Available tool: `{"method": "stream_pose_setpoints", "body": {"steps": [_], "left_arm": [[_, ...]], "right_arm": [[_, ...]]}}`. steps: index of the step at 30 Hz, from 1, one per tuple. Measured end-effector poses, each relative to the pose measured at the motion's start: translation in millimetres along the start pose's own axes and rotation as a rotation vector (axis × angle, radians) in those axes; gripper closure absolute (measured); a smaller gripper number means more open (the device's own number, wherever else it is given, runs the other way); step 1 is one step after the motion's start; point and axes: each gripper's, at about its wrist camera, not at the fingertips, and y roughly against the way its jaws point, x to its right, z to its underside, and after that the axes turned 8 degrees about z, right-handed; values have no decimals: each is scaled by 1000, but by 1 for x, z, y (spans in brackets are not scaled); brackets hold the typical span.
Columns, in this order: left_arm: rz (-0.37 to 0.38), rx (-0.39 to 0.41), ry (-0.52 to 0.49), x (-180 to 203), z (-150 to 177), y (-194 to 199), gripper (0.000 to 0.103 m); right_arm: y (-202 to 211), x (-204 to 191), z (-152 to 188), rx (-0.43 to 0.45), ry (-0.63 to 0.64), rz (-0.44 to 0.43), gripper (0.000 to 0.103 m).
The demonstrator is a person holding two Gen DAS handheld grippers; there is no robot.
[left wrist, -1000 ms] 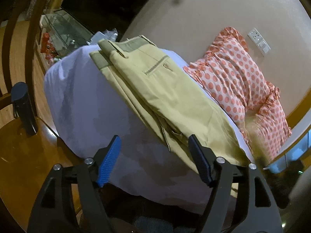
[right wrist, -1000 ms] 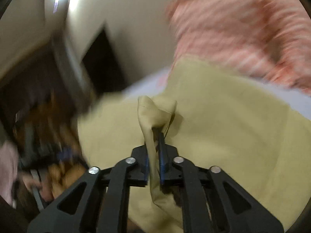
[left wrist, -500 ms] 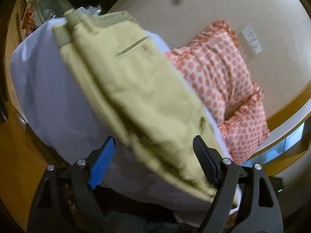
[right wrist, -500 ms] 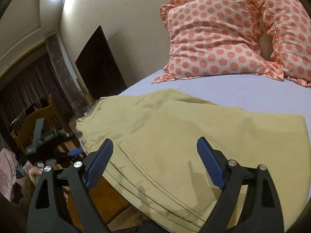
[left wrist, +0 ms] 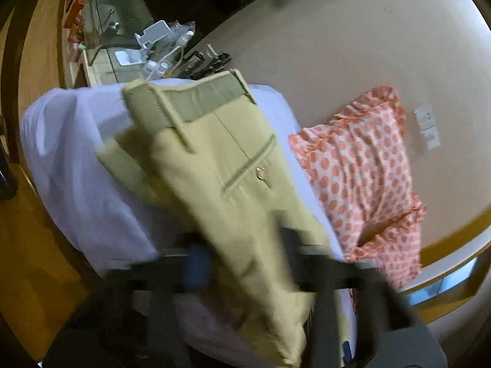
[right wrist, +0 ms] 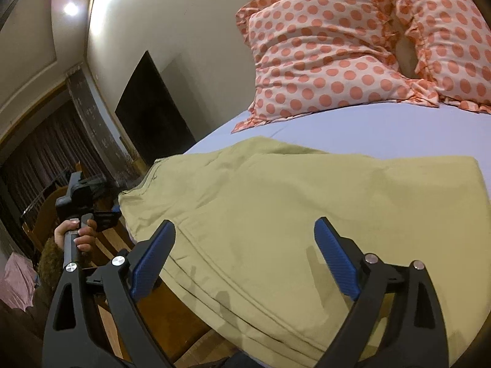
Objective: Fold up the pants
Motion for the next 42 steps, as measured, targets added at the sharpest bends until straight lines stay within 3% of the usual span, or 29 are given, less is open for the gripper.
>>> {"method": "stream_pose_setpoints", "body": {"steps": [4,7,9,12,13,15,16,18,20,23,26,28,30,35,42], "left_arm": [[-201,-1,-263,60,3,-9,94],[-255,34,-517,136,22,-12,95],[-211,31,-709,198,51,-19,98],[-97,-36,-1002,278,126,-40,100],[15,-111,-1108,300,165,-48,103],[122,-236,-1265,320,235,-61,103],[143,-275,-1333,322,263,-66,103],[191,-428,-1445,311,328,-84,103],[209,-540,-1441,295,354,-94,103],[262,-568,-1347,275,342,-79,101],[242,-470,-1212,257,293,-58,94],[182,-375,-1151,244,259,-43,76],[138,-324,-1107,234,237,-35,69],[74,-263,-1016,209,204,-28,56],[70,-269,-961,186,190,-23,51]], "right_arm": [[17,19,-4,40,-33,18,8],[39,42,-7,96,-81,62,7],[56,59,-8,133,-120,104,7],[86,92,-9,189,-205,179,7],[99,105,-7,213,-247,205,7],[117,122,-3,242,-310,231,7],[124,130,0,251,-342,238,7],[136,145,5,255,-403,246,7],[140,149,7,246,-415,252,7],[132,137,0,206,-366,186,7],[107,120,-13,115,-350,52,7],[80,107,-26,45,-369,-47,8],[52,99,-36,-35,-415,-68,14],[-17,102,-47,-224,-551,15,29],[-62,109,-56,-283,-622,168,33]]}}
